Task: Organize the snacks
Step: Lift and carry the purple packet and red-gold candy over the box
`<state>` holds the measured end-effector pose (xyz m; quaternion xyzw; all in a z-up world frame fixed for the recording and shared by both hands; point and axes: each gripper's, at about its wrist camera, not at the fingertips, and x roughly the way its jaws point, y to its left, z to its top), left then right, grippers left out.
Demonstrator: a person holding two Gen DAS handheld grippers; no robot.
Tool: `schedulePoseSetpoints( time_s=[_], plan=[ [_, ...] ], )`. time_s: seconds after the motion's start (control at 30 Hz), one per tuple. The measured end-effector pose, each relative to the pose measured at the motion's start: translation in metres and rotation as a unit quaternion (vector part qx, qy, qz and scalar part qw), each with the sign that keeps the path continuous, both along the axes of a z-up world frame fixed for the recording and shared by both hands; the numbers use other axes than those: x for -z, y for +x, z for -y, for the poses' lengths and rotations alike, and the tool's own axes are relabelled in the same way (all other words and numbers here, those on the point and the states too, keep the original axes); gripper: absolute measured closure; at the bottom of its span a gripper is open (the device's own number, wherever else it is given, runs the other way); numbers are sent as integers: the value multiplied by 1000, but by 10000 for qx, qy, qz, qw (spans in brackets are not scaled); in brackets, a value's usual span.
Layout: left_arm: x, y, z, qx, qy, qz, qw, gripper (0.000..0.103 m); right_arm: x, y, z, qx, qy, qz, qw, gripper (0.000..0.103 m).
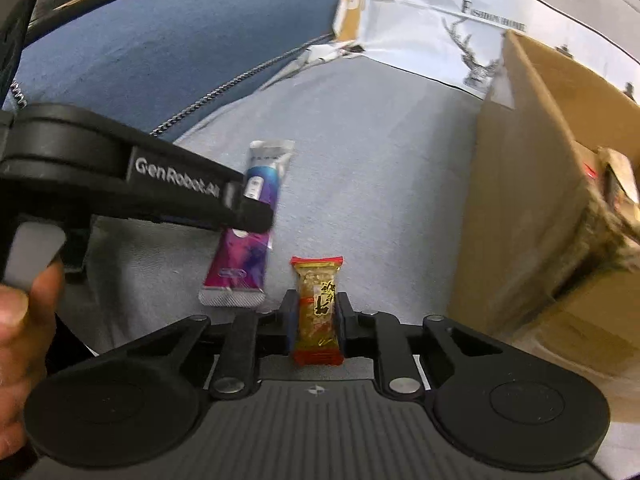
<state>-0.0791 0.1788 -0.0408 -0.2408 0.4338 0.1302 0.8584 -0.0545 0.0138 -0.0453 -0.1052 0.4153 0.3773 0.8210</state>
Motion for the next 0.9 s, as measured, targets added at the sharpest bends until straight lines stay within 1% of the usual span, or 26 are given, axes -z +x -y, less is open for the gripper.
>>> schedulePoseSetpoints(
  time_s=[0.1,0.23,0.33,0.4,0.47,0.57,0.7,0.77,0.83,0.87,0.9],
  plan=[
    [0,4,1,2,72,-18,10000,65,-3,-2,5,86,-108,-11,9999,84],
    [1,9,7,59,315,-112,9994,66,-6,-2,7,106,-150,-16,9998,84],
    [2,12,14,211,665,-184,9974,78,7,-5,15,188,-95,-103,9997,83],
    [3,13,18,358,864,-176,9955,81,6,-6,14,183,-42,-27,9998,84],
    [2,11,22,475,966,-158,9941,86,3,-6,13,88,96,-43,9999,84],
    [-3,4,23,534,904,-80,9944,92,6,-6,13,111,101,-82,9999,84],
    [-14,-8,24,565,674,60,9961,93,1,-5,14,80,246,-144,9996,84],
    [-12,-10,26,585,587,-36,9965,92,1,-4,13,66,197,-161,9997,84],
    [-7,-8,29,637,565,-216,9961,91,4,-2,12,54,118,-243,9996,84],
    [-4,-7,30,646,560,-301,9959,88,5,-2,12,49,125,-257,9996,84],
    [-3,-7,31,629,589,-301,9958,85,5,-2,12,47,129,-260,9996,84]
  ],
)
